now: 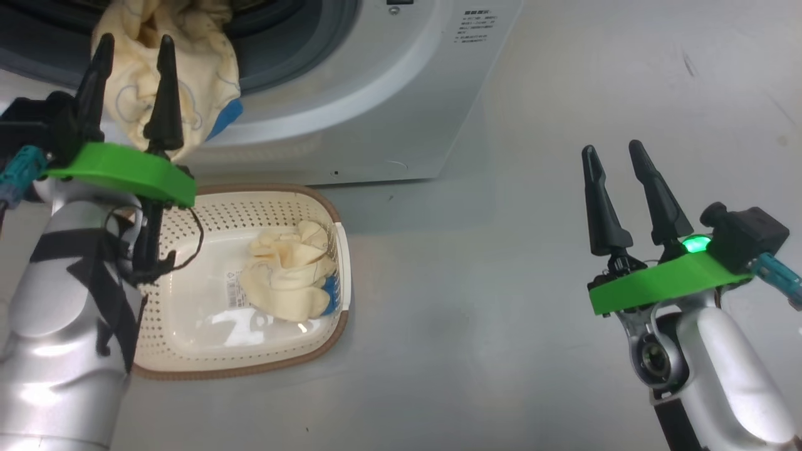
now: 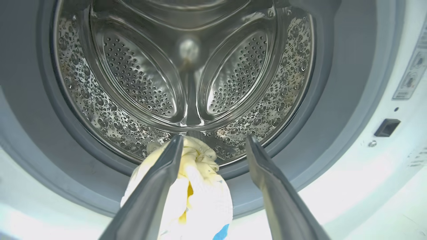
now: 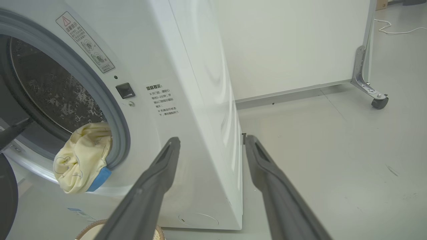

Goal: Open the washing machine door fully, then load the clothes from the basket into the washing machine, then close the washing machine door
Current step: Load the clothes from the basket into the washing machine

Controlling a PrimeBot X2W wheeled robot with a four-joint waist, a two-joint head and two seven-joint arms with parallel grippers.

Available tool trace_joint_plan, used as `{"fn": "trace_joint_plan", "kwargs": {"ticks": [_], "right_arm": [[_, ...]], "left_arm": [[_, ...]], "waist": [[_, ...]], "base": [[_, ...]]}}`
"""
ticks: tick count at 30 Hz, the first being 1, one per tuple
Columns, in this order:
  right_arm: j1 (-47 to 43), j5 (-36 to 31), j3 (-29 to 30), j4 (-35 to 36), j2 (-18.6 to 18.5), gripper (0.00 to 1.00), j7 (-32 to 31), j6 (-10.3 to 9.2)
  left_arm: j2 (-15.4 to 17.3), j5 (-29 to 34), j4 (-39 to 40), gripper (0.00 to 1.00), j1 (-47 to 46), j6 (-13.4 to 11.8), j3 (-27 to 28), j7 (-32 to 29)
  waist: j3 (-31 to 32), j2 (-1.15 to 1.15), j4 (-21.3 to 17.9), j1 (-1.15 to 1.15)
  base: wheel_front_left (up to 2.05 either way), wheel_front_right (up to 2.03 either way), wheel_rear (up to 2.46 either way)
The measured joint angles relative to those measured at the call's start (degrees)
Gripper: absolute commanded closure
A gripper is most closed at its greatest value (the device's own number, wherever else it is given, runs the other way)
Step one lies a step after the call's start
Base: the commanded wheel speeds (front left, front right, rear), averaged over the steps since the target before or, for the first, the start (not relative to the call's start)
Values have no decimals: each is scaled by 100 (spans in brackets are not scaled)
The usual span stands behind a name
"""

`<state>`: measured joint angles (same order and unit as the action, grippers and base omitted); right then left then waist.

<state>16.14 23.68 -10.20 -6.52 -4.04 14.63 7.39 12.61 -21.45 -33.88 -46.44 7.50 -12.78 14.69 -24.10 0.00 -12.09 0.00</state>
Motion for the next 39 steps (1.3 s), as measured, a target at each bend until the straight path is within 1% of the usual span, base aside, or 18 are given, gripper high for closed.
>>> {"fn": "trace_joint_plan", "kwargs": {"ticks": [4, 11, 23, 30, 39], "right_arm": [[-157, 0, 56, -31, -101, 0, 0, 0], [-259, 1, 107, -44, -178, 0, -1, 0], [-620, 11, 260, -90, -348, 0, -1, 0], [-877, 12, 398, -85, -435, 0, -1, 0], [-1159, 18, 488, -81, -478, 0, -1, 0]], "left_arm": [[-93, 51, 115, 0, 330, 0, 71, 0], [-114, 126, 289, 0, 849, 0, 171, 0], [-177, 243, 866, 0, 1947, 1, 354, 0], [-199, 288, 1313, 0, 2685, 1, 610, 0], [-288, 331, 1692, 0, 3373, 1, 939, -1]], "waist": [[193, 0, 116, 0], [425, 0, 284, 0], [865, 0, 537, 0], [1113, 0, 659, 0], [1360, 0, 763, 0]], "base": [[0, 0, 0], [0, 0, 0], [0, 0, 0], [0, 0, 0], [0, 0, 0]]}}
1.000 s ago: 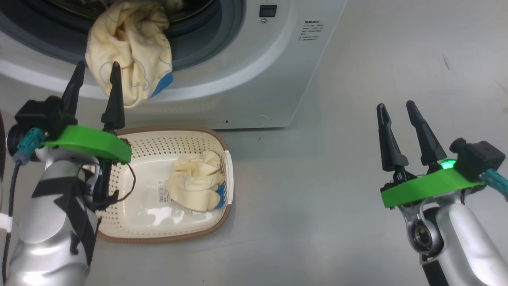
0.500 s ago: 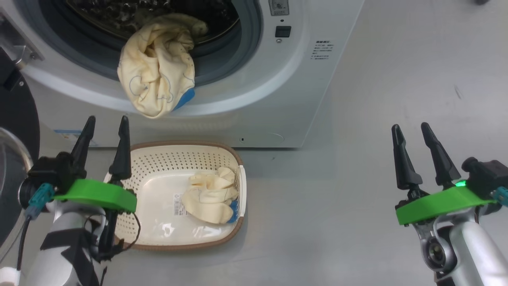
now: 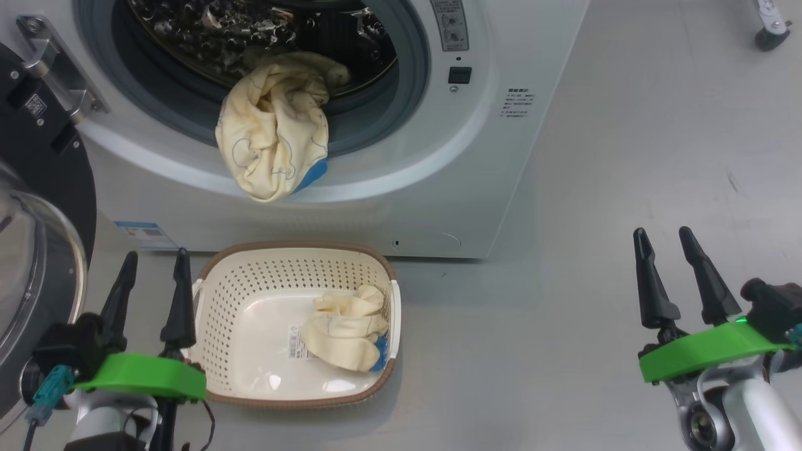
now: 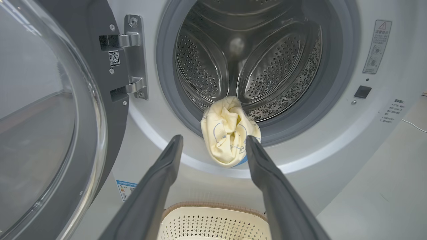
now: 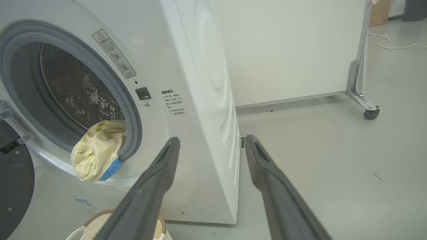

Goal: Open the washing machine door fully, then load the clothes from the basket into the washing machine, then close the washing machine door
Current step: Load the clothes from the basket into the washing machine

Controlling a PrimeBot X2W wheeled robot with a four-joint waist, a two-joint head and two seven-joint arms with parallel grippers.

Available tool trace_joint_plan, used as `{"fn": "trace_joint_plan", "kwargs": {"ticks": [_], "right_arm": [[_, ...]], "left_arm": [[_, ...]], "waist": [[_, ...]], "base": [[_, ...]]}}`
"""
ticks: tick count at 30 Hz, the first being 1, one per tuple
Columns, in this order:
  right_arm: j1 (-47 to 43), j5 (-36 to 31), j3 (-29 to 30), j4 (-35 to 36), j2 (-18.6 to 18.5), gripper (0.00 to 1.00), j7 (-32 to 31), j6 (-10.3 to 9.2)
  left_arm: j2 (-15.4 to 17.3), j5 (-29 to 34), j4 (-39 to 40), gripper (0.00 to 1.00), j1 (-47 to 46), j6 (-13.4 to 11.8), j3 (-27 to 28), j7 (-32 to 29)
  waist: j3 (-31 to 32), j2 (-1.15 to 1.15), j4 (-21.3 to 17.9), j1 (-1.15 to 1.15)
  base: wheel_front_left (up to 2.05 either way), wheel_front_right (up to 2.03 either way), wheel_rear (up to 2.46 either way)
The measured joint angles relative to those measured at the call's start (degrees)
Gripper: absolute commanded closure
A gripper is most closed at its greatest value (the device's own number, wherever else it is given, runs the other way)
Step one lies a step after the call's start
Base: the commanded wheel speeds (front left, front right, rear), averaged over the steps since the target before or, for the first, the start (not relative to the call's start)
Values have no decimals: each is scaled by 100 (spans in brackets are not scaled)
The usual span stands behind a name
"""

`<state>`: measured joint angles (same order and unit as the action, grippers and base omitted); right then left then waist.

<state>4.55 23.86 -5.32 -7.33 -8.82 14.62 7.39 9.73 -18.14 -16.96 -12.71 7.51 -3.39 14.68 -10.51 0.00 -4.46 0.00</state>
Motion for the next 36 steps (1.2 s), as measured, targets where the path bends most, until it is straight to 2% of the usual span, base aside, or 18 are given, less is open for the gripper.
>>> {"fn": "trace_joint_plan", "kwargs": {"ticks": [6, 22, 36], "right_arm": [[-112, 20, 64, 37, 0, 0, 0, 0], [-178, 16, 99, 129, 3, 0, 0, 0], [208, -27, 122, 249, 211, 0, 1, 0]], "left_arm": [[-18, 10, 263, 0, 397, 0, 166, 0], [-74, 88, 349, 0, 476, 0, 215, 0], [-18, -156, -227, 0, -287, 0, -58, 0]], "waist": [[54, 0, 5, 0], [-107, 0, -4, 0], [-874, 0, -89, 0]], "base": [[0, 0, 0], [0, 0, 0], [0, 0, 0]]}}
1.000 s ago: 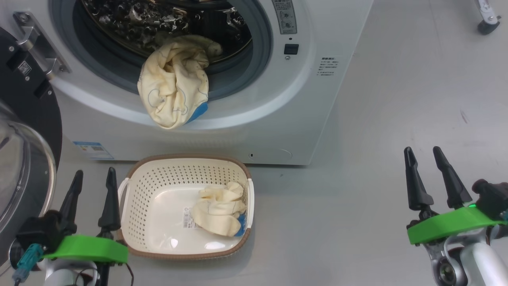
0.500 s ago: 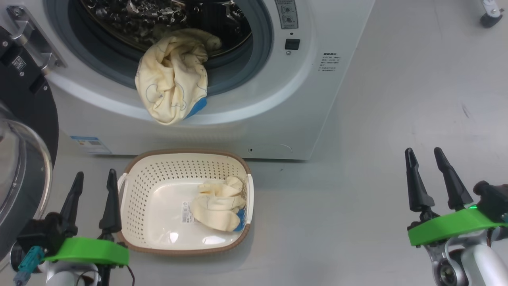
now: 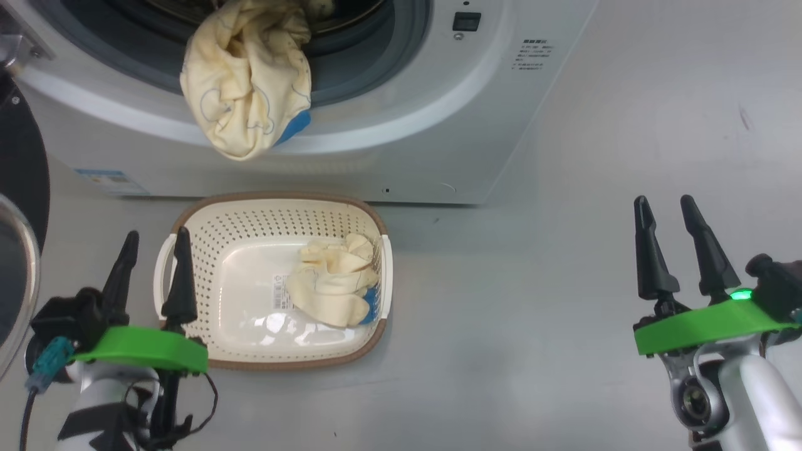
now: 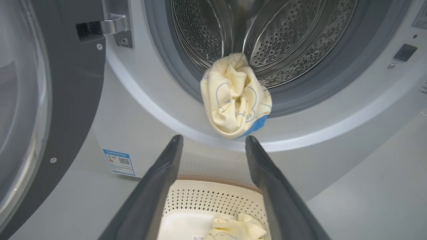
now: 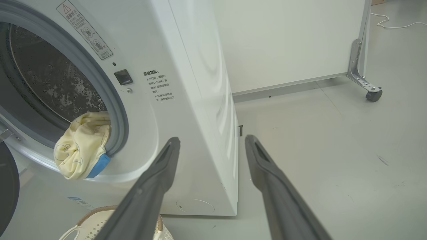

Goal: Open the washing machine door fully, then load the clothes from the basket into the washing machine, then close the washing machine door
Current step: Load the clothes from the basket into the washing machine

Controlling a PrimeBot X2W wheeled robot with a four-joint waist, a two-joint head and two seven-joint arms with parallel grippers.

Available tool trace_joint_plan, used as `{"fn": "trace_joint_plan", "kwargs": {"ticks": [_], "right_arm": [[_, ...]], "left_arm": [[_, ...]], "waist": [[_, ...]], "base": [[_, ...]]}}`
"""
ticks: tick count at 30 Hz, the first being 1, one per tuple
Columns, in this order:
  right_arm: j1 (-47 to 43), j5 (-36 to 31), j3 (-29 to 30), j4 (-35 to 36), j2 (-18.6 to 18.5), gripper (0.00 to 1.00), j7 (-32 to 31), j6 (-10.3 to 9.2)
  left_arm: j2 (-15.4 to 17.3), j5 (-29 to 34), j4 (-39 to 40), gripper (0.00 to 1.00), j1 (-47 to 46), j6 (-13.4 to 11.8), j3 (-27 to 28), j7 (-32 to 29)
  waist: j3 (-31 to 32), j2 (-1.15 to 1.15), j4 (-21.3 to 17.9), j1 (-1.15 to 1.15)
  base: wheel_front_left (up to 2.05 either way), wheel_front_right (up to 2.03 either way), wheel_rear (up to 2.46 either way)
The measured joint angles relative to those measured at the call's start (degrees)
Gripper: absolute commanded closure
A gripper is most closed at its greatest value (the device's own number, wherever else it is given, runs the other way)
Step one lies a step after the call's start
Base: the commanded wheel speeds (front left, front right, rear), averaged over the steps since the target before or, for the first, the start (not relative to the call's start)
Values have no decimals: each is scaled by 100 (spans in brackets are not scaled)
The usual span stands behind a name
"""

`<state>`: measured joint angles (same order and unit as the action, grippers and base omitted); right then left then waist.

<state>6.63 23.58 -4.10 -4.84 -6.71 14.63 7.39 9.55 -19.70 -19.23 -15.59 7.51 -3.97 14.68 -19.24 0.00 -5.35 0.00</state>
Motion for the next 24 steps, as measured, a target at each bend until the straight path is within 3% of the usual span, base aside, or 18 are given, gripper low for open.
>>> {"fn": "trace_joint_plan", "kwargs": {"ticks": [24], "right_arm": [[994, -100, -220, 116, 238, 0, -1, 0]], "left_arm": [[688, -1087, -1692, 0, -2634, 0, -1009, 0]], "waist": [[-1449, 0, -346, 0]], "base": [[0, 0, 0]]}}
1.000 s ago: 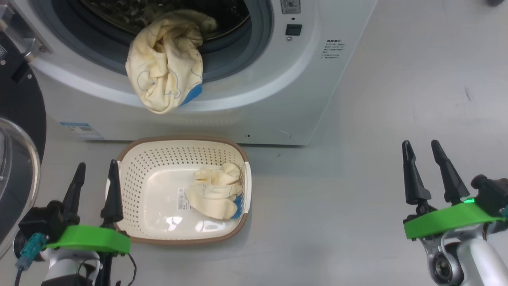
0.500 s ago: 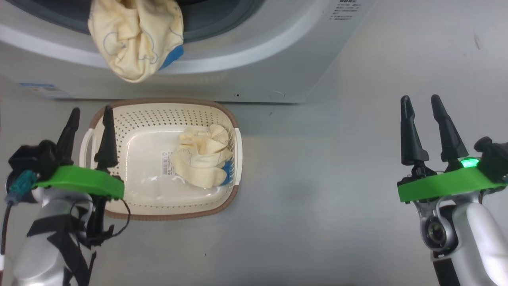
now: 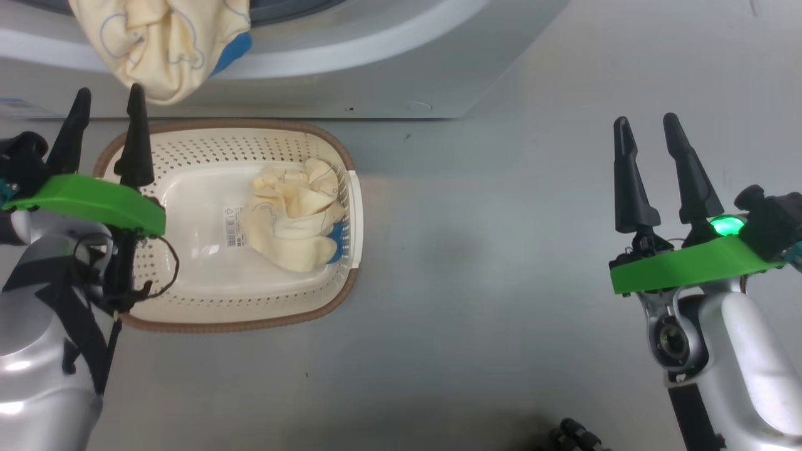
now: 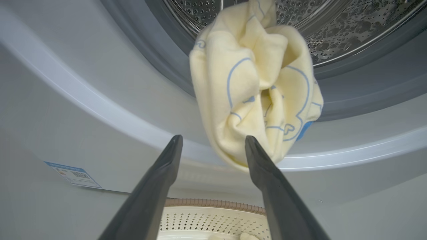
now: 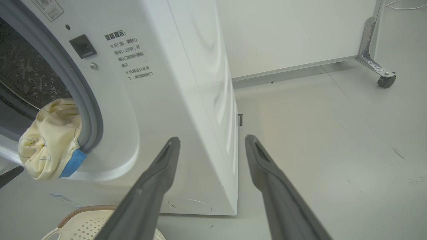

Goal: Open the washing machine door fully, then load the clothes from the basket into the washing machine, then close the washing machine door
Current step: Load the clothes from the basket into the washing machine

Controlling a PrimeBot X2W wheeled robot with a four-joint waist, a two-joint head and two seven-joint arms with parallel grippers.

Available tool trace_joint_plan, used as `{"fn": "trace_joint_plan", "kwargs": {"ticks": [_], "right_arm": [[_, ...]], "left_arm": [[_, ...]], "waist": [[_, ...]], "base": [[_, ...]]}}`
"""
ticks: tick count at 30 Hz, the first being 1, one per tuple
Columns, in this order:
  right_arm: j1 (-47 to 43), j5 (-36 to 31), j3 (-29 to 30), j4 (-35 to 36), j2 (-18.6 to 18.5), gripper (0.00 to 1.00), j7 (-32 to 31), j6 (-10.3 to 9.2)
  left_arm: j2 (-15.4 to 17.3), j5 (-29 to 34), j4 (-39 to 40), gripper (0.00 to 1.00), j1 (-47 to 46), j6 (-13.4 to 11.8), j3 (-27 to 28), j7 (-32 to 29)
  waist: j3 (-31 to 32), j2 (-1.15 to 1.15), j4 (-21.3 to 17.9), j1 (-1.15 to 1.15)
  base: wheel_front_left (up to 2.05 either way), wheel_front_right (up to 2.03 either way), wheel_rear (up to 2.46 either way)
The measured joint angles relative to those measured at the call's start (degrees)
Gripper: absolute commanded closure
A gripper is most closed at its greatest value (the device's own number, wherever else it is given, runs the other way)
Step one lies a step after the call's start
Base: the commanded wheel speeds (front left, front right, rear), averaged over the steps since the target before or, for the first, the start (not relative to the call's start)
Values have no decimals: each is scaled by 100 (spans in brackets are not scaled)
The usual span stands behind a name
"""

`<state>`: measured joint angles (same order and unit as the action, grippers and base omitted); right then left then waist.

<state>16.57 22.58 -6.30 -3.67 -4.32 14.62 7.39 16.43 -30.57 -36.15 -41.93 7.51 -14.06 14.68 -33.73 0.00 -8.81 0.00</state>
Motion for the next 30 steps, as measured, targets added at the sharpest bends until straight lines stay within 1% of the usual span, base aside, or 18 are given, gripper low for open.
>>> {"fn": "trace_joint_plan", "kwargs": {"ticks": [6, 15, 16, 17, 19, 20, 24, 30], "right_arm": [[33, 0, -102, 12, 33, 0, 1, 0], [34, -2, -164, 11, 68, 0, 1, 0], [34, -9, -176, 11, 70, 0, 1, 0], [34, -8, -205, 11, 74, 0, 1, 0], [34, -8, -237, 11, 78, 0, 1, 0], [34, -8, -243, 11, 82, 0, 1, 0], [30, -8, -208, 11, 89, 0, 1, 0], [28, -4, -180, 12, 107, 0, 1, 0]], "left_arm": [[104, -320, -248, 0, -330, 0, -283, 0], [198, -678, -261, 0, -594, 0, -793, 0], [232, -698, -269, 13, -594, 0, -859, 0], [288, -760, -288, 58, -594, 0, -943, 0], [348, -811, -290, 91, -603, -1, -1068, 0], [364, -838, -290, 100, -612, -1, -1112, 0], [431, -855, -212, 100, -705, -1, -1248, 0], [508, -877, 156, 100, -862, -1, -1433, 0]], "waist": [[-91, 0, -111, 0], [-99, 0, -206, 0], [-92, 0, -226, 0], [-82, 0, -271, 0], [-73, 0, -312, 0], [-68, 0, -326, 0], [-44, 0, -346, 0], [-21, 0, -339, 0]], "base": [[0, 0, 0], [0, 0, 0], [0, 0, 0], [0, 0, 0], [0, 0, 0], [0, 0, 0], [0, 0, 0], [0, 0, 0]]}}
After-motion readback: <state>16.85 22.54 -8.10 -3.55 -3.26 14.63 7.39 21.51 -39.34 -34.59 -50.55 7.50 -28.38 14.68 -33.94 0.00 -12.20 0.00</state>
